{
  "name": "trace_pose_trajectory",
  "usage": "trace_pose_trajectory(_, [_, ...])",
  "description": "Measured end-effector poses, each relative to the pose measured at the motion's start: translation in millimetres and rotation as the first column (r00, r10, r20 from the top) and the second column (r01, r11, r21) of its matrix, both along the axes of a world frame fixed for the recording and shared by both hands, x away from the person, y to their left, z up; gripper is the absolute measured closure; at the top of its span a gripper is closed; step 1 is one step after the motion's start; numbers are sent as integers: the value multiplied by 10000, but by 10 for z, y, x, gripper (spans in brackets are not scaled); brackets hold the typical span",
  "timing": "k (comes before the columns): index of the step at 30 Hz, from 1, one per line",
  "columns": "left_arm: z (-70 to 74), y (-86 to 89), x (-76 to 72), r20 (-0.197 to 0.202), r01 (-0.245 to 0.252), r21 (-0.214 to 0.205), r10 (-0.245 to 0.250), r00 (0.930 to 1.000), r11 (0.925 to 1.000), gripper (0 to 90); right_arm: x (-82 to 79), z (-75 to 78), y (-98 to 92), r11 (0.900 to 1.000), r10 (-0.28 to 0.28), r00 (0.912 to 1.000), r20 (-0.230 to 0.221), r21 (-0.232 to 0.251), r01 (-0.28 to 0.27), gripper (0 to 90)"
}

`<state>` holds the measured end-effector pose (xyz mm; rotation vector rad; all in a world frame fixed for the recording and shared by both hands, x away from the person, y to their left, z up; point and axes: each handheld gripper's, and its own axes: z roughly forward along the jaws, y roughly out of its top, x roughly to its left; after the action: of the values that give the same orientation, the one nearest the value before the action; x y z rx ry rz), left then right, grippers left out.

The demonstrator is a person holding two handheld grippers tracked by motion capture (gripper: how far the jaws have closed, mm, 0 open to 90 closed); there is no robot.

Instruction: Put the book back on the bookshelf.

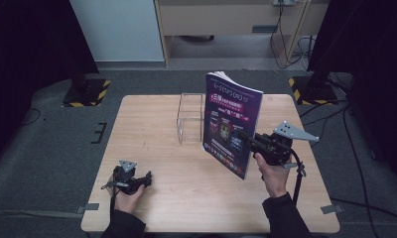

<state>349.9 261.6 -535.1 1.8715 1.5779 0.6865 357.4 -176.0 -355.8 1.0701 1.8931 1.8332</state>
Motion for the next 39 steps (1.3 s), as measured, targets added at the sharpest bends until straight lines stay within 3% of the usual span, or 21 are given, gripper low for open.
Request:
trace_pose_trajectory(18, [-3,0,7,-79,26,5,-26,10000,10000,100,134,115,-205,9944,-1048,9941,273,-93,1051,830])
trace_pose_trajectory(23, [-3,0,7,-77,23,2,-23,10000,10000,100,184,155,-255,9898,-1413,9888,490,-122,1420,830])
trace_pose_trajectory(39, [-3,0,8,-79,29,-8,-29,10000,10000,99,379,130,-366,9715,-2361,9704,499,-111,2369,830])
